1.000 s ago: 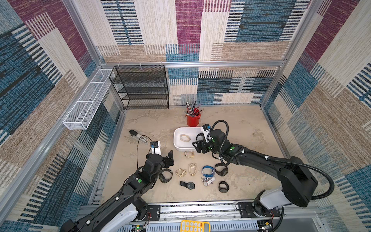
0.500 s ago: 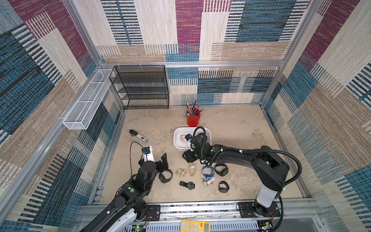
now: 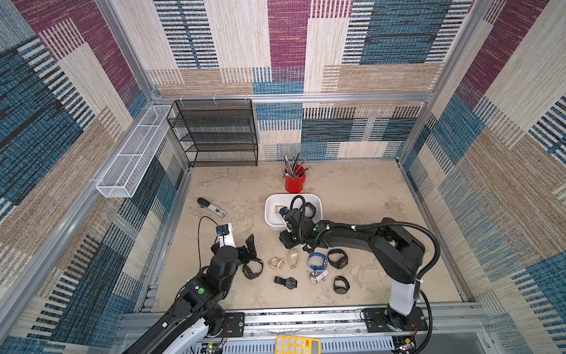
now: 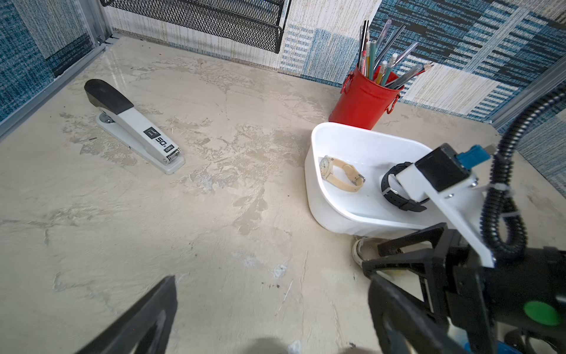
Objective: Put the watch into the storage box
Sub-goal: Pick up the watch at the center of the board.
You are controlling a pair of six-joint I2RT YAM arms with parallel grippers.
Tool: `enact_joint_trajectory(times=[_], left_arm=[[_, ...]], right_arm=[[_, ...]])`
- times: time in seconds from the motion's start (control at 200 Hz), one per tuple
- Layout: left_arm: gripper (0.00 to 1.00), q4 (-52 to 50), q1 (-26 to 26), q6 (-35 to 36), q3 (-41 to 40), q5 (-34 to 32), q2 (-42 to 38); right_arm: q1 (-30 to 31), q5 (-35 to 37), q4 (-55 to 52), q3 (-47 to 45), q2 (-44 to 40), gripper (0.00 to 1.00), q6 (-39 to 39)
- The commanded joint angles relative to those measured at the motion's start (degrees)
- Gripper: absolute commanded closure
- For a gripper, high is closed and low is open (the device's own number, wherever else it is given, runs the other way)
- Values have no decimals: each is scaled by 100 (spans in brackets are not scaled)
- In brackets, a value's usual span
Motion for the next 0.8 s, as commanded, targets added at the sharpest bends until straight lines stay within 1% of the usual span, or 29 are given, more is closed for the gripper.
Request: enact_joint_trajectory(times=[0.0, 0.05, 0.3, 0.486, 0.581, 0.651, 0.796], left_arm=[[2, -51, 1, 73, 17, 123, -25], [2, 18, 1, 125, -17, 176, -17], [2, 34, 1, 260, -22, 358, 33], [2, 79, 1, 350, 16, 527, 38], [2, 184, 1, 410, -21, 607, 97], [2, 192, 1, 415, 31, 726, 150], [2, 417, 4, 538, 43, 996, 320]], right_arm=[[21, 131, 49, 106, 94, 54, -74], [24, 142, 90, 107, 130, 54, -91], [65, 121, 77, 225, 361, 67, -136], [80, 27, 62, 250, 347, 88, -159], [85, 50, 38, 275, 288, 96, -169], [84, 9, -21, 296, 176, 100, -157], [85, -323, 23, 107, -341, 100, -108]])
